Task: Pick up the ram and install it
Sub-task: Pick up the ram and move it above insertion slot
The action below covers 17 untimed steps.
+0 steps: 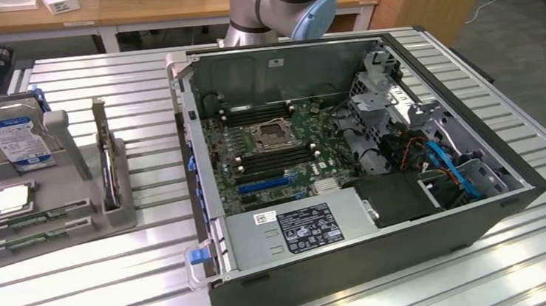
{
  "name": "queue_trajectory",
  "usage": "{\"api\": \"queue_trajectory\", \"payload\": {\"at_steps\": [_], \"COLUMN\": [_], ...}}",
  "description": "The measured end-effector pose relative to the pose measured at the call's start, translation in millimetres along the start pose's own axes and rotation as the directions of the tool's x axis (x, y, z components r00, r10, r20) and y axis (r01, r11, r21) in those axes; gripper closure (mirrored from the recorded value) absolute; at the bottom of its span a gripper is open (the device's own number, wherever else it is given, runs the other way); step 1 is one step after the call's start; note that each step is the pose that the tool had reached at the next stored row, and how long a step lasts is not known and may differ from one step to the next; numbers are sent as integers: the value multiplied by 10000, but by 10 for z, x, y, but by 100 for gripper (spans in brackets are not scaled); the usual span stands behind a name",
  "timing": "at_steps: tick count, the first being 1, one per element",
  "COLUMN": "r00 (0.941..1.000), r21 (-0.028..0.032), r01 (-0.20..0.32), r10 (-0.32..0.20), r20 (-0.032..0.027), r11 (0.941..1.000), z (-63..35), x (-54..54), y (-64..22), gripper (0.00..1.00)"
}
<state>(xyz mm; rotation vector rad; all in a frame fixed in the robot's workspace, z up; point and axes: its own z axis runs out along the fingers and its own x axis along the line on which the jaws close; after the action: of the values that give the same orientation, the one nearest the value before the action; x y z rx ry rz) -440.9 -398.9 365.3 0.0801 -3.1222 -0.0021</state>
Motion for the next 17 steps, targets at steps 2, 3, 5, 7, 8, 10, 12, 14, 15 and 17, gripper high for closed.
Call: {"api": "queue_trajectory", "payload": {"at_steps": [2,3,5,7,8,10,12,14,15,17], "r00": [10000,10000,10000,10000,10000,10000,10000,10000,10000,10000], "r21": [4,6,8,8,9,9,8,8,9,9], "r01": [0,0,0,0,0,0,0,0,0,0], "r10": [0,0,0,0,0,0,0,0,0,0], "r20": [3,5,7,10,11,13,16,19,20,24], "r11": [10000,10000,10000,10000,10000,10000,10000,10000,10000,10000], "z": [32,48,85,121,139,175,213,249,267,304], "x": [0,0,0,-1,-1,-1,-2,-2,-2,-2], "y": [0,0,0,0,0,0,0,0,0,0], "gripper": [90,90,90,90,90,90,90,90,90,90]}}
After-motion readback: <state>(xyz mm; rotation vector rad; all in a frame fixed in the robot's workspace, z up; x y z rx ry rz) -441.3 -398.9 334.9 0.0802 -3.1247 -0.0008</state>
